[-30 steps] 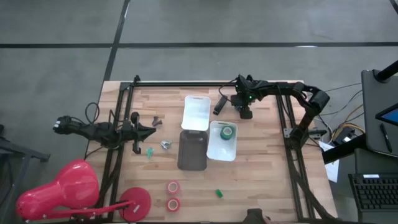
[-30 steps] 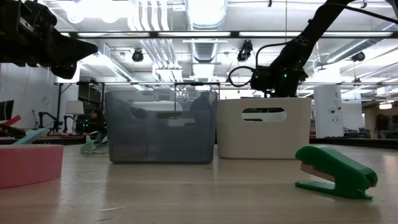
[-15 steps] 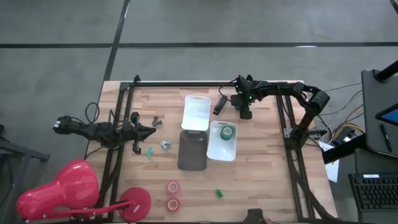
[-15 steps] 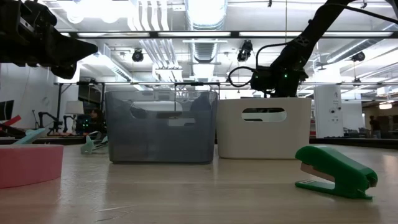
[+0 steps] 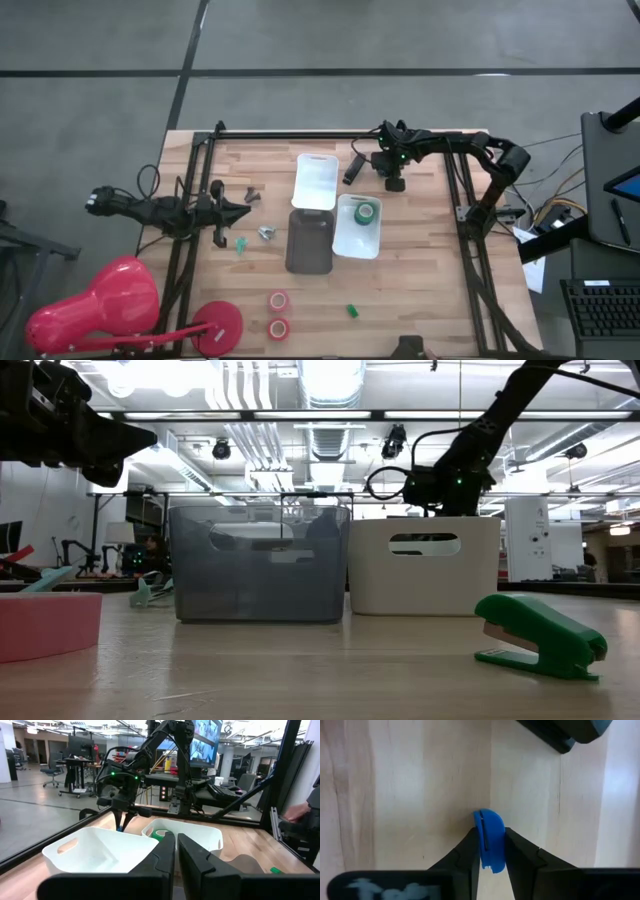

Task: Pick and place Stapler, Stapler remover, tape
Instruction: Put the blue stapler into the black bin

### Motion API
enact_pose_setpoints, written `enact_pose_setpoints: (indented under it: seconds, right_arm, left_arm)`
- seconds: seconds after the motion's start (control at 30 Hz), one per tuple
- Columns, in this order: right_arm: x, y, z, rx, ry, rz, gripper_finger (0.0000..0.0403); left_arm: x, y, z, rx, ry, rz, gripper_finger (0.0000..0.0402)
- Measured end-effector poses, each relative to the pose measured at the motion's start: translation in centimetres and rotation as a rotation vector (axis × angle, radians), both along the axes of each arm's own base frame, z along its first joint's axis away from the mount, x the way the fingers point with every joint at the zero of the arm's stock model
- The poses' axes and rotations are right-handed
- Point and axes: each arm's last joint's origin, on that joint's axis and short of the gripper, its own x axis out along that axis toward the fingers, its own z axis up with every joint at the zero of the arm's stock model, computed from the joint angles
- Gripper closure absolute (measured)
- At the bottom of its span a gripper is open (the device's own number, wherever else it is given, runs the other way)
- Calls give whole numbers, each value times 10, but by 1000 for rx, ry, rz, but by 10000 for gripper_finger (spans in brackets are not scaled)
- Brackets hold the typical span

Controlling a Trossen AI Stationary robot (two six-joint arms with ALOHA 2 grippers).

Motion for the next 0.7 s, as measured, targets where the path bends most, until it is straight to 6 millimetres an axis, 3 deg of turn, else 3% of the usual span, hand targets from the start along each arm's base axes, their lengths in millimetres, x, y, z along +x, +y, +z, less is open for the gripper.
enact_pose_setpoints:
  seconds: [0.43,0.7]
  right_arm:
    - [8,-7,28,36,11,-106,335]
    - [16,-1,47,88,52,-130,330]
  left_arm:
    - [0,0,0,0,0,0,378]
    - [0,0,0,0,0,0,378]
